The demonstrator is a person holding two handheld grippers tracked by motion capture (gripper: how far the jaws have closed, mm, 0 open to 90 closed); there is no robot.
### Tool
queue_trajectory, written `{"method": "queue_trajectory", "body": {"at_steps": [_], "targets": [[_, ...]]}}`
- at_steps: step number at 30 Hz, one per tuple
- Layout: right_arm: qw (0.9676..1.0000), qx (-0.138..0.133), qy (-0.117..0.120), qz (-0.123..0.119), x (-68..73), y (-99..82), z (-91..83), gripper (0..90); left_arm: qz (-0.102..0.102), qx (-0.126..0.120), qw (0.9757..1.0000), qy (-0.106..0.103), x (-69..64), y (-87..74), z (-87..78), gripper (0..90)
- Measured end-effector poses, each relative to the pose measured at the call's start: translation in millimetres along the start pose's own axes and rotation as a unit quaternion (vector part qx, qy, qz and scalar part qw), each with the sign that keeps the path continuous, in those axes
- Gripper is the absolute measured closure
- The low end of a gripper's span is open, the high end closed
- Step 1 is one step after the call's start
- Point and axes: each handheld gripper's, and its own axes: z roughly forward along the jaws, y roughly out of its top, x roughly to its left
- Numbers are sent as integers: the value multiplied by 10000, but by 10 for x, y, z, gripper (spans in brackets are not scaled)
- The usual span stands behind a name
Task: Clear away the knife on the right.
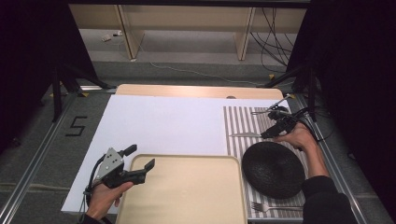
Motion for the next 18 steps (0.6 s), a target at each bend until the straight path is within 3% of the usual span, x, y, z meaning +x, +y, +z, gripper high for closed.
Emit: {"method": "queue_trajectory", "body": {"at_steps": [1,8,10,11,12,13,16,18], "targets": [[9999,128,-30,28,-1,13,50,219,-4,3,10000,5,1,-1,0,161],[9994,325,-124,-15,-64,42,177,226,1,-2,10000,-7,-2,2,2,161],[9988,485,-50,39,-79,55,176,234,-5,-2,10000,-11,-5,2,2,161],[9989,453,76,36,-89,58,189,234,8,-14,10000,-19,-5,4,1,161],[9994,347,-3,-15,-94,62,218,234,8,-14,10000,-19,-5,4,1,161],[9986,515,-84,60,-80,73,211,233,-2,-11,10000,-13,-4,5,3,161],[9994,337,-78,21,-112,72,274,235,-35,18,10000,17,-3,-6,11,161],[9986,515,-62,109,-105,79,291,235,-46,24,10000,15,-8,-14,15,161]]}}
